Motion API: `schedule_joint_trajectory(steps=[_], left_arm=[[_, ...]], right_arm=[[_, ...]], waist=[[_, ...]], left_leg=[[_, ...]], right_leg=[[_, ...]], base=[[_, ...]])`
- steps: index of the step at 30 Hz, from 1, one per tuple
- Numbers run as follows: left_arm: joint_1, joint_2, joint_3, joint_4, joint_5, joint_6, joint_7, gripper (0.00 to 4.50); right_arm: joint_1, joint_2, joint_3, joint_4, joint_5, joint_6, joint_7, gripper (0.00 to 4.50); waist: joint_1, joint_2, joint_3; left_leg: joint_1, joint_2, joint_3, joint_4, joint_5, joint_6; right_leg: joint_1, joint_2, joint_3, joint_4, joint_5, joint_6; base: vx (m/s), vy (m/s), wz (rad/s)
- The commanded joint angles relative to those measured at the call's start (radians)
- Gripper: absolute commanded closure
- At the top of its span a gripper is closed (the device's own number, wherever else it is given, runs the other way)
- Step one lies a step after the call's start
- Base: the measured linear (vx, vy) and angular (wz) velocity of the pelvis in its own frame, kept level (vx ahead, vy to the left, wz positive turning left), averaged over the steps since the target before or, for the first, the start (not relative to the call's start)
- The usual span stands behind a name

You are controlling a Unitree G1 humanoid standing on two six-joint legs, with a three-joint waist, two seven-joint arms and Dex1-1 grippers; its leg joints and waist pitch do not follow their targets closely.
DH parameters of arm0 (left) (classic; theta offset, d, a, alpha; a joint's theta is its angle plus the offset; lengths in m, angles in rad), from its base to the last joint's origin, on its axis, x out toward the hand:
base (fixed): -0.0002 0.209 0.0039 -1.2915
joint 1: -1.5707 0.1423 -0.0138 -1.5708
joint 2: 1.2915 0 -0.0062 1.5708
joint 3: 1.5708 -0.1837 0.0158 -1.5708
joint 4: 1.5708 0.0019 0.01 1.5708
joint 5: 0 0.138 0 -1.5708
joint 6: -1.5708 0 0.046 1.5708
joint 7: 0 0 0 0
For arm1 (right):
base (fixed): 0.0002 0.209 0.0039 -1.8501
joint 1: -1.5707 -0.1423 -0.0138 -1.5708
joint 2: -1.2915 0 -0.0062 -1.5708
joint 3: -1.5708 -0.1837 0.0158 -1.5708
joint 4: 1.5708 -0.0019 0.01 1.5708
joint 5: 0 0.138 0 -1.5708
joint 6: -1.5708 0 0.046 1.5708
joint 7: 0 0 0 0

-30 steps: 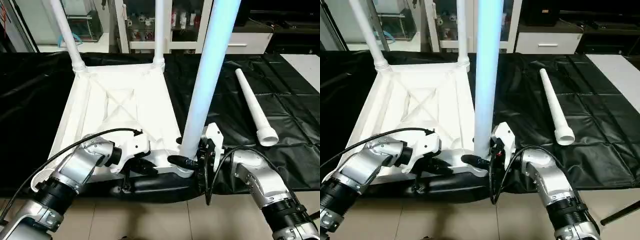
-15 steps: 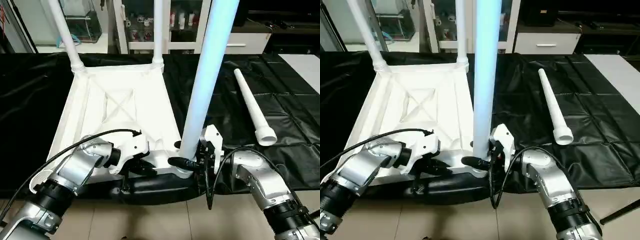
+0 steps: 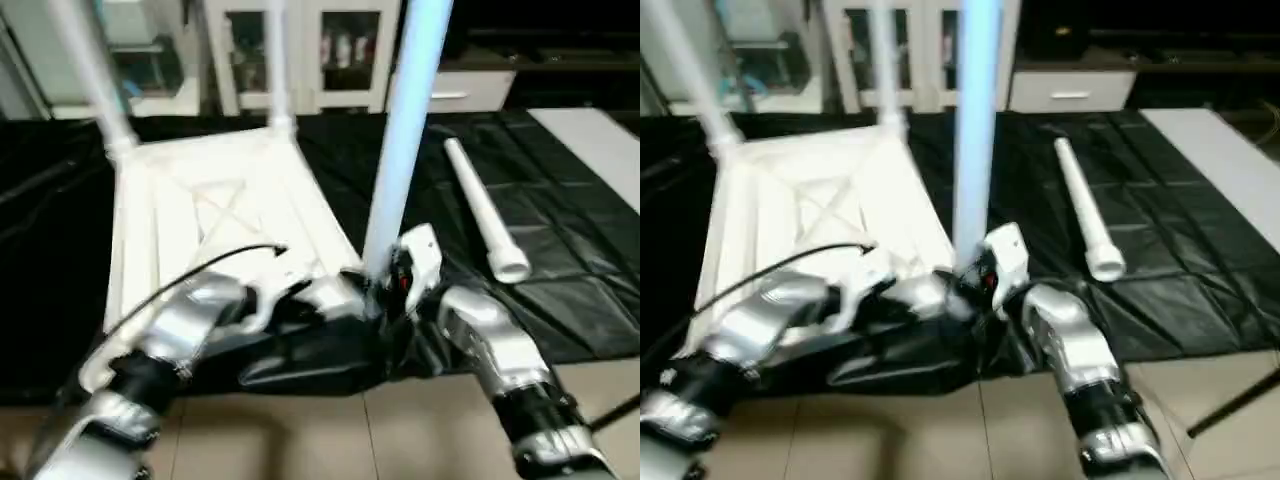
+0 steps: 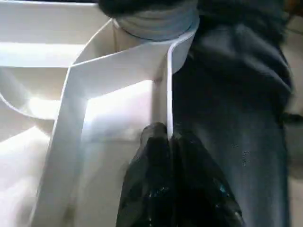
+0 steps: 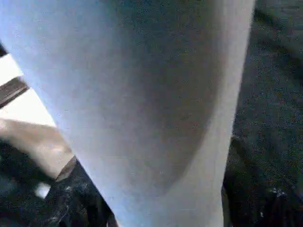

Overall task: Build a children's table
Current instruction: Rotate leg to tighten

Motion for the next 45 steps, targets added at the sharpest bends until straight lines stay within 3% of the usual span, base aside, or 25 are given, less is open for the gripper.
schedule_joint_trajectory(steps=[1, 3, 6, 7, 11, 15, 18, 21, 23, 25, 26, 27, 28, 29, 30, 32, 34, 36, 37, 38, 42, 43, 45], left_arm=[[-0.041, -0.052, 0.031, 0.061, -0.007, 0.044, 0.100, 4.50], [-0.084, -0.104, 0.069, 0.137, 0.006, 0.079, 0.227, 4.50], [-0.164, -0.187, 0.143, 0.289, 0.021, 0.077, 0.464, 4.50], [-0.192, -0.211, 0.168, 0.343, 0.016, 0.055, 0.535, 4.50], [-0.215, -0.232, 0.181, 0.390, 0.016, 0.021, 0.588, 4.50], [-0.216, -0.227, 0.154, 0.398, 0.038, 0.005, 0.550, 4.50], [-0.217, -0.215, 0.129, 0.418, 0.050, -0.027, 0.516, 4.50], [-0.216, -0.207, 0.121, 0.420, 0.049, -0.055, 0.498, 4.50], [-0.198, -0.184, 0.087, 0.390, 0.062, -0.104, 0.438, 4.50], [-0.189, -0.174, 0.075, 0.375, 0.067, -0.118, 0.410, 4.50], [-0.182, -0.166, 0.064, 0.361, 0.072, -0.127, 0.388, 4.50], [-0.169, -0.151, 0.047, 0.339, 0.079, -0.126, 0.358, 4.50], [-0.160, -0.141, 0.037, 0.326, 0.084, -0.126, 0.338, 4.50], [-0.134, -0.109, 0.008, 0.287, 0.086, -0.166, 0.259, 4.50], [-0.132, -0.107, 0.007, 0.283, 0.085, -0.168, 0.252, 4.50], [-0.110, -0.078, -0.010, 0.249, 0.073, -0.187, 0.179, 4.50], [-0.088, -0.040, -0.035, 0.213, 0.068, -0.223, 0.099, 4.50], [-0.048, 0.025, -0.072, 0.148, 0.065, -0.288, -0.026, 4.50], [-0.048, 0.026, -0.073, 0.147, 0.065, -0.289, -0.027, 4.50], [-0.019, 0.073, -0.087, 0.083, 0.040, -0.266, -0.123, 4.50], [0.002, 0.124, -0.101, 0.034, 0.038, -0.242, -0.199, 4.50], [0.010, 0.139, -0.100, 0.016, 0.026, -0.230, -0.232, 4.50], [0.019, 0.152, -0.099, -0.007, 0.010, -0.215, -0.264, 4.50]], right_arm=[[-0.012, 0.027, -0.020, 0.126, -0.047, 0.036, -0.155, 1.93], [-0.047, 0.059, -0.042, 0.197, -0.056, 0.019, -0.266, 1.93], [-0.117, 0.115, -0.093, 0.333, -0.066, -0.016, -0.461, 1.94], [-0.143, 0.135, -0.115, 0.383, -0.061, -0.029, -0.512, 1.94], [-0.178, 0.165, -0.128, 0.443, -0.054, -0.066, -0.538, 1.94], [-0.210, 0.182, -0.140, 0.487, -0.046, -0.121, -0.498, 1.94], [-0.230, 0.191, -0.150, 0.505, -0.039, -0.186, -0.433, 1.94], [-0.234, 0.189, -0.149, 0.500, -0.034, -0.205, -0.392, 1.24], [-0.224, 0.175, -0.125, 0.468, -0.041, -0.236, -0.314, 1.21], [-0.219, 0.168, -0.115, 0.457, -0.045, -0.247, -0.289, 1.11], [-0.213, 0.162, -0.109, 0.444, -0.046, -0.249, -0.271, 0.85], [-0.199, 0.150, -0.098, 0.415, -0.045, -0.250, -0.239, 0.85], [-0.193, 0.142, -0.092, 0.402, -0.046, -0.255, -0.216, 0.78], [-0.162, 0.117, -0.072, 0.347, -0.050, -0.263, -0.150, 0.77], [-0.160, 0.114, -0.071, 0.342, -0.050, -0.263, -0.144, 0.72], [-0.129, 0.089, -0.054, 0.285, -0.052, -0.259, -0.083, 0.60], [-0.096, 0.059, -0.031, 0.224, -0.060, -0.246, -0.026, 0.36], [-0.052, 0.014, 0.001, 0.145, -0.067, -0.230, 0.043, 0.23], [-0.052, 0.014, 0.001, 0.145, -0.067, -0.230, 0.044, 0.02], [-0.020, -0.024, 0.027, 0.076, -0.062, -0.209, 0.109, 0.02], [0.021, -0.075, 0.063, -0.020, -0.050, -0.163, 0.203, 0.02], [0.037, -0.096, 0.073, -0.060, -0.040, -0.135, 0.242, 0.02], [0.056, -0.120, 0.088, -0.101, -0.032, -0.113, 0.284, 0.02]], waist=[[0.000, -0.002, -0.040], [-0.005, -0.001, -0.038], [-0.005, -0.004, -0.040], [-0.004, -0.005, -0.043], [0.003, -0.008, -0.047], [0.009, -0.009, -0.049], [0.008, -0.008, -0.048], [0.007, -0.006, -0.043], [0.007, -0.005, -0.044], [-0.006, -0.005, -0.044], [-0.008, 0.000, -0.047], [-0.009, -0.002, -0.051], [-0.007, -0.002, -0.053], [-0.007, 0.001, -0.054], [-0.006, 0.001, -0.052], [-0.003, 0.005, -0.056], [0.000, 0.008, -0.062], [0.005, 0.012, -0.065], [0.005, 0.010, -0.067], [0.007, 0.014, -0.065], [0.026, 0.018, -0.060], [0.033, 0.017, -0.056], [0.035, 0.016, -0.053]], left_leg=[[0.006, 0.049, -0.028, -0.099, -0.355, -0.038], [0.013, 0.044, -0.024, -0.095, -0.357, -0.043], [0.014, 0.041, -0.026, -0.092, -0.352, -0.037], [0.008, 0.041, -0.026, -0.093, -0.329, -0.026], [-0.002, 0.042, -0.023, -0.094, -0.273, 0.007], [-0.005, 0.045, -0.020, -0.092, -0.218, 0.033], [-0.005, 0.045, -0.019, -0.093, -0.230, 0.036], [-0.002, 0.048, -0.021, -0.098, -0.265, 0.032], [-0.005, 0.049, -0.023, -0.099, -0.281, 0.031], [-0.018, 0.048, -0.029, -0.104, -0.282, 0.030], [-0.021, 0.049, -0.032, -0.104, -0.268, 0.028], [-0.023, 0.052, -0.031, -0.102, -0.233, 0.034], [-0.015, 0.053, -0.025, -0.096, -0.214, 0.044], [-0.015, 0.052, -0.023, -0.093, -0.202, 0.050], [-0.020, 0.053, -0.021, -0.093, -0.184, 0.064], [-0.018, 0.055, -0.021, -0.090, -0.153, 0.075], [-0.014, 0.055, -0.020, -0.082, -0.083, 0.098], [-0.013, 0.055, -0.019, -0.074, -0.044, 0.124], [-0.013, 0.054, -0.017, -0.069, -0.007, 0.144], [-0.012, 0.053, -0.016, -0.070, -0.003, 0.149], [-0.006, 0.061, -0.013, -0.075, -0.067, 0.130], [-0.002, 0.063, -0.011, -0.081, -0.120, 0.096], [-0.002, 0.063, -0.011, -0.087, -0.163, 0.064]], right_leg=[[0.027, -0.066, 0.046, -0.101, -0.417, -0.148], [0.017, -0.064, 0.046, -0.105, -0.442, -0.152], [0.018, -0.066, 0.042, -0.113, -0.482, -0.137], [0.020, -0.064, 0.042, -0.109, -0.448, -0.136], [0.030, -0.065, 0.044, -0.100, -0.332, -0.159], [0.036, -0.067, 0.044, -0.093, -0.283, -0.178], [0.035, -0.068, 0.043, -0.096, -0.299, -0.183], [0.033, -0.067, 0.043, -0.101, -0.343, -0.179], [0.035, -0.069, 0.043, -0.104, -0.360, -0.171], [0.043, -0.071, 0.041, -0.102, -0.377, -0.154], [0.047, -0.073, 0.041, -0.101, -0.365, -0.152], [0.048, -0.071, 0.040, -0.096, -0.315, -0.161], [0.038, -0.068, 0.043, -0.091, -0.257, -0.186], [0.037, -0.068, 0.044, -0.089, -0.230, -0.202], [0.041, -0.067, 0.044, -0.085, -0.191, -0.214], [0.042, -0.066, 0.042, -0.077, -0.133, -0.235], [0.042, -0.061, 0.040, -0.061, 0.004, -0.273], [0.042, -0.062, 0.041, -0.052, 0.087, -0.288], [0.041, -0.059, 0.041, -0.044, 0.151, -0.297], [0.039, -0.058, 0.041, -0.044, 0.156, -0.301], [0.035, -0.056, 0.040, -0.048, 0.073, -0.295], [0.033, -0.055, 0.042, -0.055, 0.009, -0.284], [0.032, -0.056, 0.044, -0.058, -0.035, -0.273]], base=[[0.000, 0.000, 0.00], [0.000, 0.000, 0.00], [0.000, 0.000, 0.00], [0.000, 0.000, 0.00], [0.000, 0.000, 0.00], [0.000, 0.000, 0.00], [0.000, 0.000, 0.00], [0.000, 0.000, 0.00], [0.000, 0.000, 0.00], [0.000, 0.000, 0.00], [0.000, 0.000, 0.00], [0.000, 0.000, 0.00], [0.000, 0.000, 0.00], [0.000, 0.000, 0.00], [0.000, 0.000, 0.00], [0.000, 0.000, 0.00], [0.000, 0.000, 0.00], [0.030, 0.005, 0.01], [0.054, 0.006, 0.01], [0.054, 0.006, 0.01], [0.000, 0.000, 0.00], [0.000, 0.000, 0.00], [0.000, 0.000, 0.00]])
